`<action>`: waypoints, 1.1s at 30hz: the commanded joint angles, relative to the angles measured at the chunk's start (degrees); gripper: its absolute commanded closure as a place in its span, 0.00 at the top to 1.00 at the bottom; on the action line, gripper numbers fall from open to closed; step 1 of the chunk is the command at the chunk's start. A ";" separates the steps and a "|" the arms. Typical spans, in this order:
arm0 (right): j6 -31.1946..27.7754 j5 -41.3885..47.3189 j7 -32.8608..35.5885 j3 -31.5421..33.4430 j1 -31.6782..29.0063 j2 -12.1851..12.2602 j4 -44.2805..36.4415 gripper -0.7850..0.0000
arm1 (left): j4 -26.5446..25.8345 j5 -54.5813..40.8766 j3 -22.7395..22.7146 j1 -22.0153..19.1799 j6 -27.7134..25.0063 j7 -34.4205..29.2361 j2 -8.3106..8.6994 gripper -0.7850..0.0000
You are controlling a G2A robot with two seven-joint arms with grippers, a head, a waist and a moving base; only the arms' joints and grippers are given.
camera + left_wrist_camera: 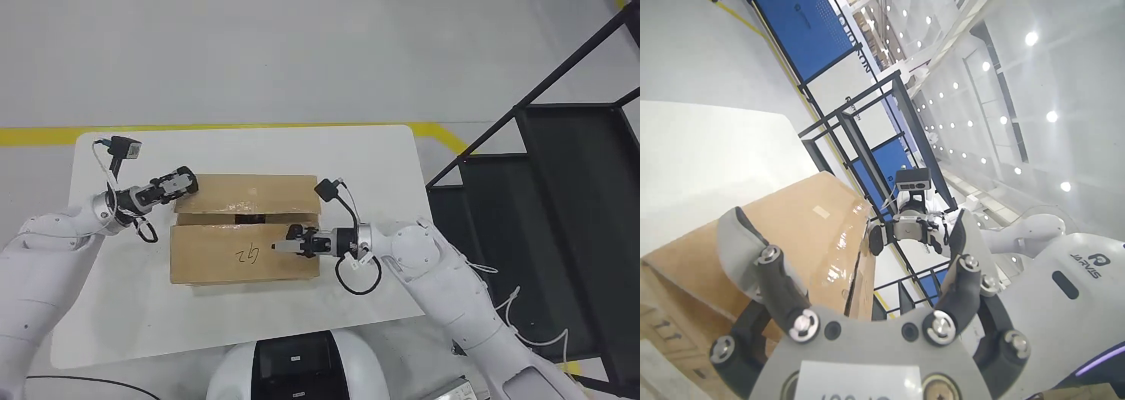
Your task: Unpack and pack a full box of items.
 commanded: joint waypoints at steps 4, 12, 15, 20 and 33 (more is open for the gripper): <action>0.46 -0.68 -0.21 -0.07 -0.13 0.17 -0.43 1.00 | -2.14 -0.21 -0.52 1.54 2.94 -2.91 2.38 1.00; 2.77 -3.65 -1.07 -0.91 0.51 0.30 0.14 1.00 | -4.93 -3.67 -1.06 3.71 6.89 -6.86 4.53 1.00; 4.23 -4.91 -1.55 -1.68 1.05 0.23 0.68 1.00 | -5.95 -4.76 -1.21 4.18 7.38 -7.35 4.92 1.00; 4.71 -5.28 -2.47 -2.46 1.83 0.09 1.57 1.00 | -6.89 -4.12 -1.20 4.66 8.29 -8.26 5.55 1.00; 4.40 -4.71 -3.67 -2.39 1.67 0.25 1.93 1.00 | -8.17 -0.34 -2.39 7.40 9.48 -9.44 7.88 1.00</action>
